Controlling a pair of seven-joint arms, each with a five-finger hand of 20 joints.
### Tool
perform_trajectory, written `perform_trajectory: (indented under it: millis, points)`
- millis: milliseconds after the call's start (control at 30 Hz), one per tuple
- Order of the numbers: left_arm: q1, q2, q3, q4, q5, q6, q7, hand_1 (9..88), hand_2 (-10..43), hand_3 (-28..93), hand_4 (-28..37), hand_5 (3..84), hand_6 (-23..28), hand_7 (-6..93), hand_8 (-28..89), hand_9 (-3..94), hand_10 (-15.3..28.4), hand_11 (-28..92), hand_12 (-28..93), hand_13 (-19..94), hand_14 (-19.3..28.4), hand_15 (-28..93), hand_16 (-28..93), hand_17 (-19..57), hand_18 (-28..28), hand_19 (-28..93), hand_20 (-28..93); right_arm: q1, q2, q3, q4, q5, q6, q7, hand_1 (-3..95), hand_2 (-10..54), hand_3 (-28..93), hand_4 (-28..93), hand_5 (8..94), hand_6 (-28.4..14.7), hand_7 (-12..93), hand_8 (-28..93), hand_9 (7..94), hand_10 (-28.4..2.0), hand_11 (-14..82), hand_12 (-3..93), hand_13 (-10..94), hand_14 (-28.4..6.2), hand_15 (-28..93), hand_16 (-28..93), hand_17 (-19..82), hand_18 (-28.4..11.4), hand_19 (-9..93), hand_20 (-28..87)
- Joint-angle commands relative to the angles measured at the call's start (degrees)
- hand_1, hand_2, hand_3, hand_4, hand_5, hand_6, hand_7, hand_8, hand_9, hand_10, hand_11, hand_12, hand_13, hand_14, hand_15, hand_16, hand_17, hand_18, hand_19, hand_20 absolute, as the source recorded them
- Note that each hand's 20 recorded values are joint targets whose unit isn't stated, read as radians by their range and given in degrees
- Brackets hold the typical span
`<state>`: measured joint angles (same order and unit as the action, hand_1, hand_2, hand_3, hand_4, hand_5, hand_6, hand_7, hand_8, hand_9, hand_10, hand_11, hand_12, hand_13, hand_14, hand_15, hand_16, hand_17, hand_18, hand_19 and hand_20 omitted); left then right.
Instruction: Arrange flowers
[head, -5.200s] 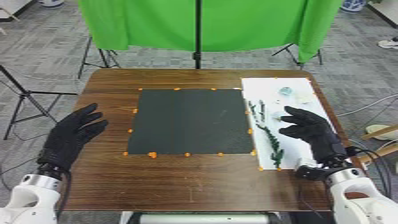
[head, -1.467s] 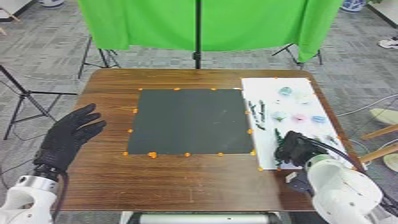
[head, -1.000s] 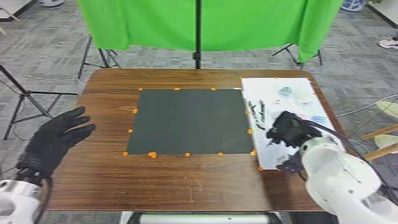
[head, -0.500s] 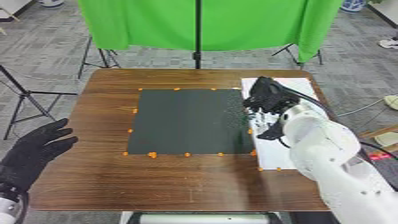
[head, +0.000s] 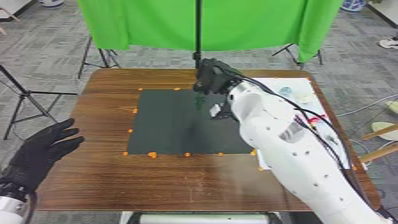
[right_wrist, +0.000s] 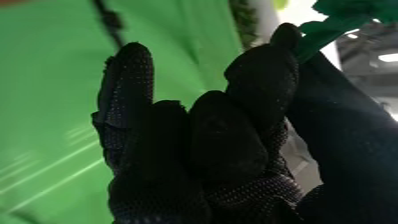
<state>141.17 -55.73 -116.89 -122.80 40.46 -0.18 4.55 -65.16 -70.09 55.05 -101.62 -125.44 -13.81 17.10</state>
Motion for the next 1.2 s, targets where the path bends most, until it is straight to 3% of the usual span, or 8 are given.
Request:
perform_trajectory:
  millis: [33, 167, 233, 267, 333, 633, 833, 1200]
  points:
    - [-0.6, 0.77, 1.08, 0.63, -0.22, 0.81, 0.29, 27.0, -2.7, 69, -25.9, 34.9, 5.1, 20.3, -10, 31.4, 13.7, 25, 16, 28, 16.8, 35, -2, -5.4, 22.8, 50, 2, 2.6, -8.9, -4.0, 6.4, -4.2, 4.5, -6.6, 34.3, -8.6, 90, -9, 82.7, -3.5, 65, 19, 90.1, -9.9, 63.7, 42.2, 88, -8.4, 82, 30, 46, -18.0, 85, 23]
    - [-2.0, 1.95, 1.99, 1.06, -0.20, 1.19, 0.75, 27.1, -2.7, 69, -26.0, 34.9, 5.1, 20.3, -10, 31.4, 13.8, 25, 16, 28, 16.8, 35, -2, -5.4, 22.8, 50, 2, 3.7, -12.9, -6.3, 10.7, -6.5, 5.0, -8.1, 34.3, -8.4, 90, -9, 82.5, -3.5, 65, 19, 89.9, -9.9, 63.5, 42.3, 88, -8.3, 81, 30, 46, -17.7, 84, 23]
    - [-3.0, 2.66, 2.50, 1.37, -0.16, 0.82, 0.37, 27.0, -2.7, 69, -26.0, 34.9, 5.1, 20.3, -10, 31.4, 13.8, 25, 16, 28, 16.8, 35, -2, -5.4, 22.8, 50, 2, 4.5, -13.9, -7.6, 12.8, -8.5, 6.2, -8.9, 34.4, -8.4, 90, -10, 82.3, -3.5, 65, 19, 89.8, -9.9, 63.4, 42.2, 88, -8.3, 81, 30, 46, -17.7, 84, 23]
    - [-5.0, 2.95, 2.98, 2.18, -0.08, 0.30, -0.80, 27.0, -2.7, 69, -26.0, 34.9, 5.1, 20.3, -10, 31.4, 13.8, 25, 16, 28, 16.8, 35, -2, -5.4, 22.8, 50, 2, 5.5, -15.5, -7.0, 15.4, -9.6, 6.5, -10.1, 34.4, -8.3, 90, -10, 82.3, -3.4, 65, 19, 89.8, -9.9, 63.3, 42.1, 88, -8.2, 81, 30, 46, -17.7, 84, 23]
    - [-5.5, 3.30, 3.27, 2.17, 0.13, -0.04, -1.32, 27.0, -2.8, 69, -26.0, 35.0, 5.1, 20.4, -10, 31.4, 13.8, 25, 16, 28, 16.8, 35, -2, -5.4, 22.8, 50, 2, 6.1, -15.6, -8.0, 16.0, -8.9, 7.6, -9.7, 34.4, -8.3, 90, -10, 82.2, -3.4, 65, 19, 89.7, -9.9, 63.4, 42.0, 88, -8.2, 81, 30, 46, -17.6, 84, 23]
    - [-4.4, 2.52, 2.85, 1.66, 0.15, -0.69, -1.19, 27.0, -2.7, 69, -26.1, 34.9, 5.1, 20.5, -10, 31.5, 13.8, 25, 16, 28, 16.8, 35, -2, -5.4, 22.8, 50, 2, 3.2, -15.6, -11.0, 15.9, -12.5, 8.1, -11.8, 34.9, -8.2, 90, -11, 81.6, -3.2, 65, 19, 89.5, -9.7, 63.3, 41.9, 87, -8.3, 81, 30, 45, -17.2, 83, 24]
    - [-5.1, 2.41, 3.30, 2.04, 0.24, -1.53, -1.67, 27.0, -2.6, 69, -26.0, 34.9, 5.2, 20.3, -10, 31.5, 13.8, 25, 16, 28, 16.8, 35, -2, -5.4, 22.8, 50, 2, 0.6, -14.8, -12.8, 17.1, -17.7, 11.6, -12.9, 34.9, -8.2, 90, -12, 81.1, -3.1, 65, 19, 89.1, -9.7, 63.2, 41.9, 87, -8.2, 81, 30, 45, -17.1, 83, 24]
    - [-6.0, 2.38, 3.95, 2.39, 0.21, -1.92, -2.36, 27.0, -2.7, 69, -26.0, 34.9, 5.2, 20.3, -10, 31.4, 13.7, 25, 16, 28, 16.8, 35, -2, -5.5, 22.8, 50, 2, -2.4, -13.9, -12.8, 16.2, -21.3, 6.7, -15.0, 35.4, -7.3, 88, -14, 79.2, -2.3, 65, 20, 88.4, -9.4, 62.6, 42.0, 86, -7.9, 80, 30, 44, -16.5, 82, 25]
